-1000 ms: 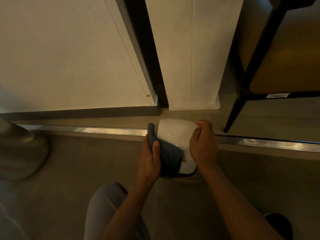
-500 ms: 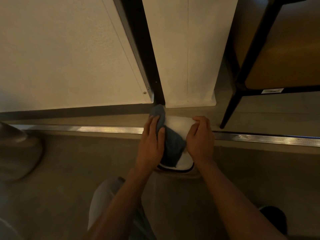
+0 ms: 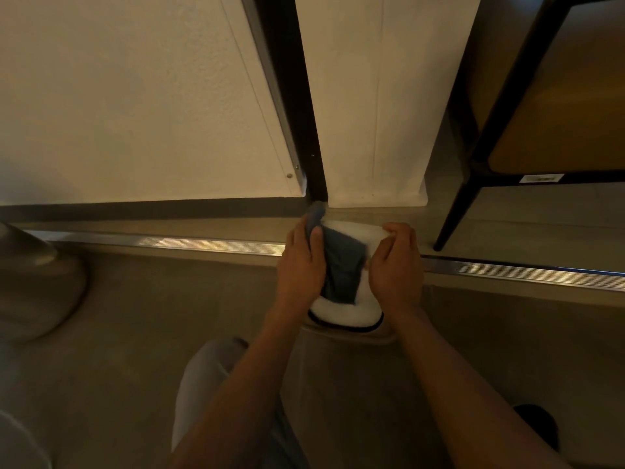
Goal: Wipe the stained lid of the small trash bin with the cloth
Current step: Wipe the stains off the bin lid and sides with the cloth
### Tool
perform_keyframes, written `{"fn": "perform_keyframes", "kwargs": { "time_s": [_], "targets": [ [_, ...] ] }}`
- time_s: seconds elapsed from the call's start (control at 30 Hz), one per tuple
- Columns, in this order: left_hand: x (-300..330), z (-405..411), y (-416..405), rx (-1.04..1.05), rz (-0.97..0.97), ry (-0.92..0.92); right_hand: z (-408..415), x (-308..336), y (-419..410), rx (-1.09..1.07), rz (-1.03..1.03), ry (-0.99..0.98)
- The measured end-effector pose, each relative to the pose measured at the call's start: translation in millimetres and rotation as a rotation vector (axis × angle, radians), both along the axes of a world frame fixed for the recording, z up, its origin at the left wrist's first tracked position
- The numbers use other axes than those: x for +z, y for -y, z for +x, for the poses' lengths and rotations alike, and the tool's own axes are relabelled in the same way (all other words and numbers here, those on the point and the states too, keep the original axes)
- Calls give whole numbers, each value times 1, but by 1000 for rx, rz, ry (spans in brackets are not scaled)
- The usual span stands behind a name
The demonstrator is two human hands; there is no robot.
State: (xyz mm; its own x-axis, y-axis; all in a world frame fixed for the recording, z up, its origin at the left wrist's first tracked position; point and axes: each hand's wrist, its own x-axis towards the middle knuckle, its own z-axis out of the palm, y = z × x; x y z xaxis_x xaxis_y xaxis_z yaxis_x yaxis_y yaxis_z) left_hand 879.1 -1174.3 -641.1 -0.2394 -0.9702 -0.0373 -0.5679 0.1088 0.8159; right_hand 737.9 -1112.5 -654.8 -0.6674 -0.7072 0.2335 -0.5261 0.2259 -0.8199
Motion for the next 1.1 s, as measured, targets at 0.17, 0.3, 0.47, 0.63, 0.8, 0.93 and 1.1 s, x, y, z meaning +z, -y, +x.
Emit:
{"fn": "perform_keyframes", "kwargs": {
  "time_s": [0.17,0.3,0.47,0.63,0.8,0.93,1.1],
  "targets": [
    [-23,34,-66,81,25,-39,-1,-2,1,-6,-15,8],
    [-16,33,-51,110,0,-5,0,-1,2,3,-8,-1],
    [-9,29,-40,136,-33,-22,3,-1,2,-3,-3,-6],
    [-30,47,-72,247,-49,-103,3,-3,2,-40,-30,30],
    [-40,65,-57,292,240,-181,4,-2,2,-42,-41,28],
    [-40,70,-49,292,533,-367,-1,-1,2,-9,-33,21],
    [-47,74,-51,263,552,-397,-13,-1,3,69,-16,-5]
  ]
}}
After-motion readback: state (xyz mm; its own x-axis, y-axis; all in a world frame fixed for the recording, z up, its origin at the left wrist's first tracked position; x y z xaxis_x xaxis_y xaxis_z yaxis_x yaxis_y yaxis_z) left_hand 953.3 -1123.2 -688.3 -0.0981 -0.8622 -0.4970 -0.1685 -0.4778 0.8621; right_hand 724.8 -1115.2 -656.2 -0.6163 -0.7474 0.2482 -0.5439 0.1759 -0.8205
